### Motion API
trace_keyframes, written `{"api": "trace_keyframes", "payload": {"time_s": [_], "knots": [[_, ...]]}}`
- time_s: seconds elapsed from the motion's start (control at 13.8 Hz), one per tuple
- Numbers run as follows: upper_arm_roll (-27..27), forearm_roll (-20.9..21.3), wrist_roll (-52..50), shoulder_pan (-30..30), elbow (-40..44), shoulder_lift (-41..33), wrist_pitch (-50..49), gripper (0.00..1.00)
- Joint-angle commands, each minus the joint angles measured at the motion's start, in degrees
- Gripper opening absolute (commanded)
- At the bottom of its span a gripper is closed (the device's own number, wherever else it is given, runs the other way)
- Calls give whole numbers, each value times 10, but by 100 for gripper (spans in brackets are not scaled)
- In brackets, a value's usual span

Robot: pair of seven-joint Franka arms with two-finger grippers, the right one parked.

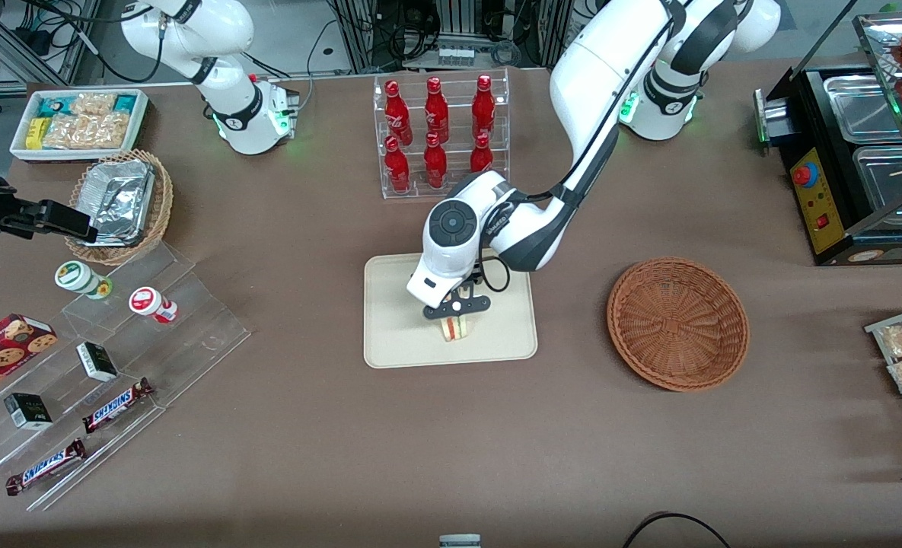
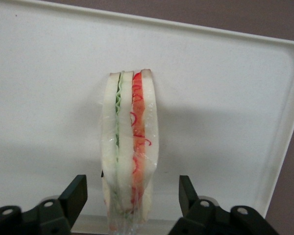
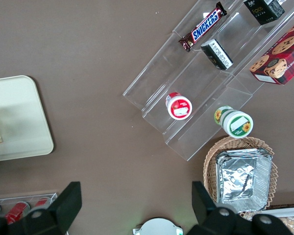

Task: Place sandwich from basket to tray
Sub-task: 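Lower the sandwich onto the tray and open the left gripper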

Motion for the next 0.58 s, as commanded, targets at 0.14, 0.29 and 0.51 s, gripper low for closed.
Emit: {"api": "trace_keyframes", "payload": {"time_s": [0.14,0.29,0.51], "knots": [[7,-7,-3,-4,6,-63,-59,100],[11,1,15,-1,6,-86,-89,100],[13,2,22,30,5,-107,-144,100]]}}
